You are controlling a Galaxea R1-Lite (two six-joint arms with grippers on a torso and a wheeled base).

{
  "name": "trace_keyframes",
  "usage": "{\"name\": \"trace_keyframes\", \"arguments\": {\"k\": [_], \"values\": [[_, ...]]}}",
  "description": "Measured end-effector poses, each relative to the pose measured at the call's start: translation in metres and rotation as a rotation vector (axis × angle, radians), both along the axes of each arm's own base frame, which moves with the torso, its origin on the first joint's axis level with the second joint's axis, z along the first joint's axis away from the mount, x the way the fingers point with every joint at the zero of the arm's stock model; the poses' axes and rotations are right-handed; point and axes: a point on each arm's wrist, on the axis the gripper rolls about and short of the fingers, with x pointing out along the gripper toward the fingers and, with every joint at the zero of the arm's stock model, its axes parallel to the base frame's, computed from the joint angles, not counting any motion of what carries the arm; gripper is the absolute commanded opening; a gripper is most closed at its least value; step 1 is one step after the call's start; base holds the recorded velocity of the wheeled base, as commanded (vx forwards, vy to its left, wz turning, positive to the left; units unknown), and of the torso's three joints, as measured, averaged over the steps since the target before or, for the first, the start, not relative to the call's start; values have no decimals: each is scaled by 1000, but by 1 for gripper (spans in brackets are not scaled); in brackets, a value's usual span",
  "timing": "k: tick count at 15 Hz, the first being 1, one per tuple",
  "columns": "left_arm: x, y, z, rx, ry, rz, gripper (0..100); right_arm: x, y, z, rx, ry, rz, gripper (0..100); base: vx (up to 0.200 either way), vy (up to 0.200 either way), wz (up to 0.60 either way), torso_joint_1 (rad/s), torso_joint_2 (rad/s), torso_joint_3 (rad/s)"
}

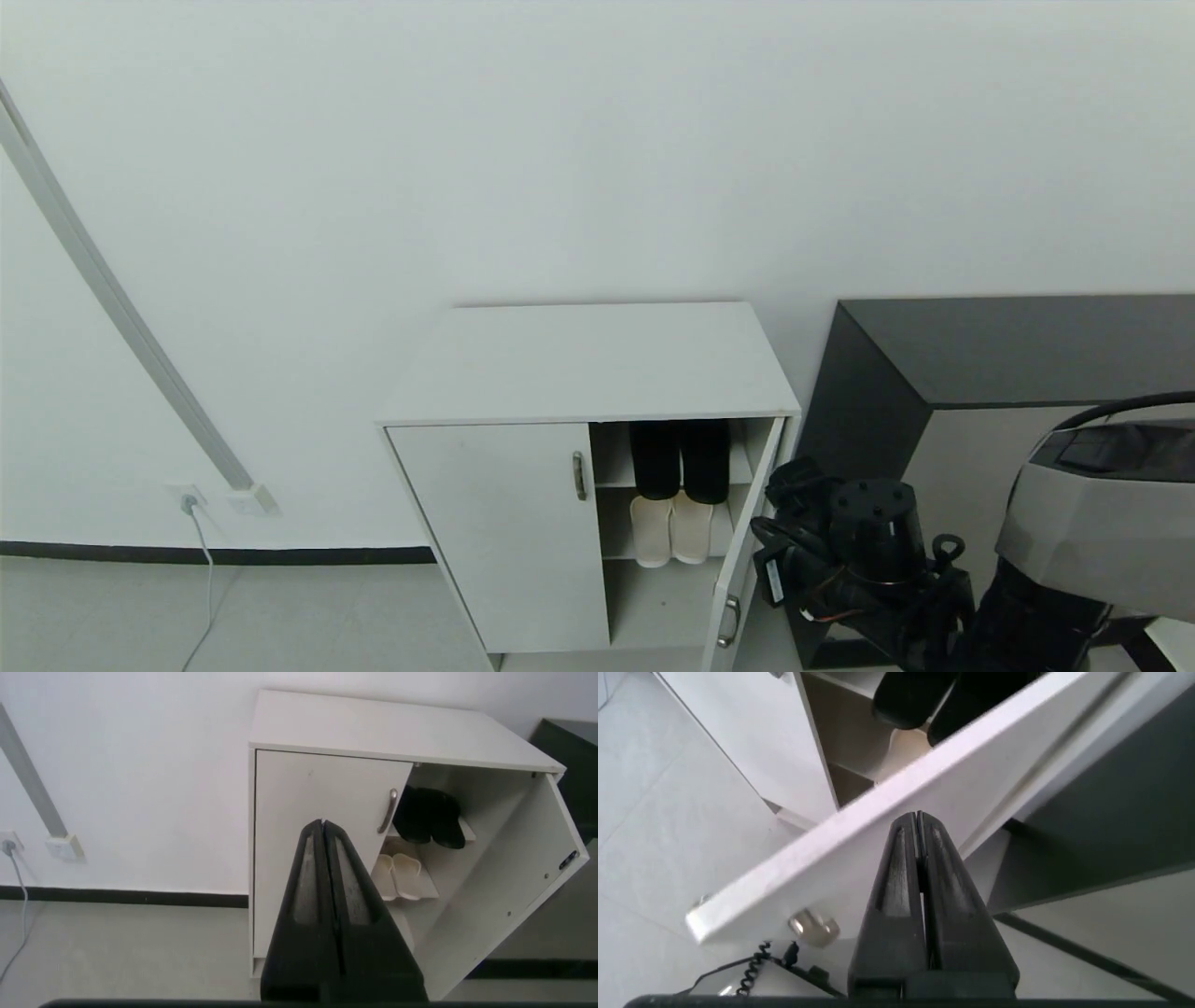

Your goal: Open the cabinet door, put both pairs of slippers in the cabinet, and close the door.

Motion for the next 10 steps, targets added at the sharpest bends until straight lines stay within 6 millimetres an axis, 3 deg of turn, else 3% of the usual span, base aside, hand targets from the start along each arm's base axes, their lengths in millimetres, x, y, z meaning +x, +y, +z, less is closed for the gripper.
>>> {"name": "trace_keyframes", "arguments": {"k": [10], "values": [[0, 0, 0, 1, 0, -1, 0, 38, 25, -14, 19, -25, -9, 0, 0, 0, 0, 0, 0, 0]]}}
